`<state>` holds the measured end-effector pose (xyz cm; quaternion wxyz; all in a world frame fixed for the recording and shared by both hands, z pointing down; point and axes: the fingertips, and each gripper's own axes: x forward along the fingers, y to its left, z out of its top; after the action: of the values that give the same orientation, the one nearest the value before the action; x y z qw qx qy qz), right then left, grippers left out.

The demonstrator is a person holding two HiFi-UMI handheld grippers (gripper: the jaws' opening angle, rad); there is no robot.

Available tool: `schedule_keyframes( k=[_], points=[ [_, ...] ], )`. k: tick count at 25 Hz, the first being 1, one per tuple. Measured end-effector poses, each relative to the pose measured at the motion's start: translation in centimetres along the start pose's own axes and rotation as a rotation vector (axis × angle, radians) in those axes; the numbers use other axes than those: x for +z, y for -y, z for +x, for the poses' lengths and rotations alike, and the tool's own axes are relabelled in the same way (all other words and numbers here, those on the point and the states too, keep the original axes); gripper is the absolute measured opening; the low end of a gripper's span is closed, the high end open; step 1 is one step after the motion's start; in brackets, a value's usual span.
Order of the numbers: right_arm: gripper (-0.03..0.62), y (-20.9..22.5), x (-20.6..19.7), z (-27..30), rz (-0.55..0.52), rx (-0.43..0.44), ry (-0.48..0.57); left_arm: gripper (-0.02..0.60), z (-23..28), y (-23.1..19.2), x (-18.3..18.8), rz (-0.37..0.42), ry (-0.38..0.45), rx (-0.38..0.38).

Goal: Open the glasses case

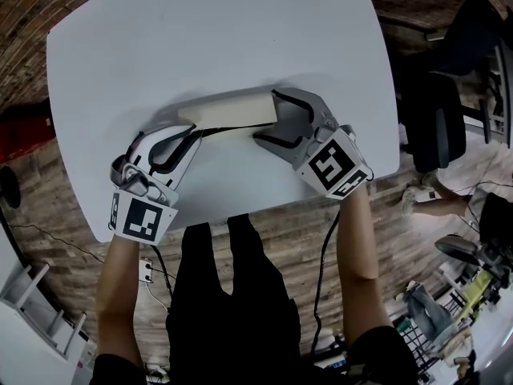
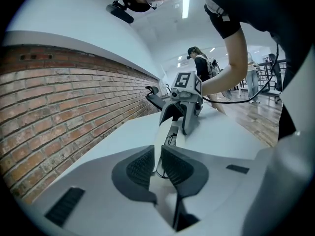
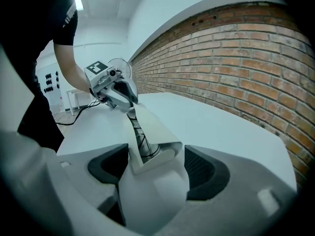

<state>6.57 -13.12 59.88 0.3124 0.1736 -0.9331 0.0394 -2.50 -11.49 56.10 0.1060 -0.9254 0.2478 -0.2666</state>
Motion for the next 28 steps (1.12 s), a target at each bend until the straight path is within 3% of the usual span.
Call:
schedule_keyframes(
  k=[28],
  points=[
    [0.351, -0.4, -0.7, -1.0, 0.032, -0.044, 0.01, 0.041, 0.7, -1.3, 0.0, 0.006, -0.042, 0.0]
  ],
)
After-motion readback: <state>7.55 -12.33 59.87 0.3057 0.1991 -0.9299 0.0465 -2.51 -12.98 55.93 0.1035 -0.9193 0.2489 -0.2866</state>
